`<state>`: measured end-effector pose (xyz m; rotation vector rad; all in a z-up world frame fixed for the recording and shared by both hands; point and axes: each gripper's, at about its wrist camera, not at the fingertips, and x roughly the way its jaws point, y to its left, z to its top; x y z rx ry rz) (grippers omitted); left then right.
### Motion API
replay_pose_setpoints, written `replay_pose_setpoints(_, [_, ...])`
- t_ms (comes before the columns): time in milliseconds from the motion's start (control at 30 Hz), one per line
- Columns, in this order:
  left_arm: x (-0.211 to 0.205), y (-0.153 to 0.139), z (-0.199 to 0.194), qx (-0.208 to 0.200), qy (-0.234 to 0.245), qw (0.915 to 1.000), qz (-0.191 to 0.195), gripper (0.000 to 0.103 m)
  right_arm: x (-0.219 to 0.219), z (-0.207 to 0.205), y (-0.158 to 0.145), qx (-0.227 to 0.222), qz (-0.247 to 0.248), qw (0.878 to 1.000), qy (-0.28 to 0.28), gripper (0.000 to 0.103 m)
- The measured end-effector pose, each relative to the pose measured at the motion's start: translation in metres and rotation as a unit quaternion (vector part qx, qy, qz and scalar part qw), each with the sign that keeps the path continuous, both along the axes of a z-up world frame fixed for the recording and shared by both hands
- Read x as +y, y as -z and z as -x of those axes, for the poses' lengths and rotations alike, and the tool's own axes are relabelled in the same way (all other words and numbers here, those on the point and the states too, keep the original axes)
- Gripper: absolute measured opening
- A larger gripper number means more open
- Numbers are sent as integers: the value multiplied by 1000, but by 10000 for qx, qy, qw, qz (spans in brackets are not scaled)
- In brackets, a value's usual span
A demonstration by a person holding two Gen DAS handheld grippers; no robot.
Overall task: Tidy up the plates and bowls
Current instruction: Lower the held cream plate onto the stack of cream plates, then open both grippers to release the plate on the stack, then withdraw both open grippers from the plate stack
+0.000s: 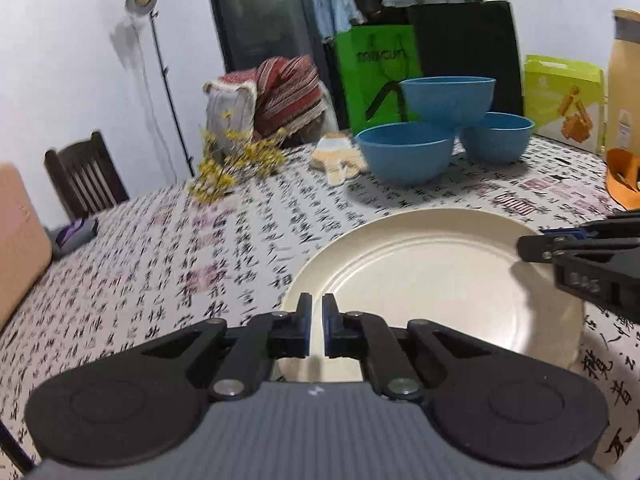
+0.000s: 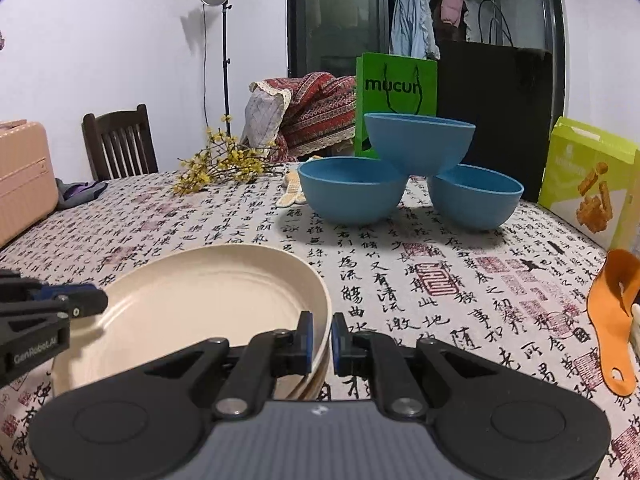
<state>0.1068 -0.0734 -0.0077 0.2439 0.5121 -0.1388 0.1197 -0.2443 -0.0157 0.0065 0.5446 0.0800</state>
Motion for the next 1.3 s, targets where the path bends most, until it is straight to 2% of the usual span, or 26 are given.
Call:
replay_pose_setpoints(233, [5,-3,-2,98,30,9995,298,7,1,-2,7,2,99,9999,-34,9])
replay_pose_setpoints(433, [19,-6,-7,188,-76,9981,589,12,-5,-3,6,46,-136,9999,-81,12])
replay_pose_setpoints(467, [22,-6,-7,204,-99,9977,638,14,-7,-3,5,44,-197,9998,-85,12])
replay_pose_setpoints(500, [25,-6,-7,215,-131,9973,691,25,-8,-2,4,24,-250,9996,-89,13])
replay_pose_setpoints(533, [28,-6,-8,210,-169,9970,720,41,-10,-1,3,-2,-296,9995,-88,13])
replay_pose_setpoints(633, [36,-8,-4,76,-245,9967,776,55,-15,4,0,-85,-470,9988,-122,31])
replay_pose_setpoints(667, [40,-8,-2,24,-277,9965,789,59,-16,6,0,-130,-520,9985,-134,41])
replay_pose_setpoints(700, [43,-9,-1,-14,-315,9962,807,70,-18,8,0,-190,-569,9981,-147,51])
replay_pose_setpoints(733, [46,-9,1,-55,-342,9958,847,81,-19,9,-1,-232,-604,9978,-159,56])
replay_pose_setpoints(800, [54,-10,3,-139,-348,9949,941,94,-21,11,0,-316,-686,9970,-172,76])
replay_pose_setpoints(833, [58,-10,4,-182,-359,9945,972,103,-21,13,1,-364,-729,9965,-188,82])
replay_pose_setpoints(900, [66,-10,8,-309,-401,9938,987,103,-22,15,1,-496,-787,9954,-227,95])
replay_pose_setpoints(1000, [78,-9,11,-421,-505,9926,1024,103,-20,20,2,-741,-809,9936,-253,103])
replay_pose_setpoints(1167, [102,-2,6,-433,-827,9892,1129,103,-17,20,6,-995,-730,9920,-248,103])
replay_pose_setpoints(1300, [118,5,-2,-461,-1107,9855,1196,103,-18,14,10,-1077,-851,9902,-254,103])
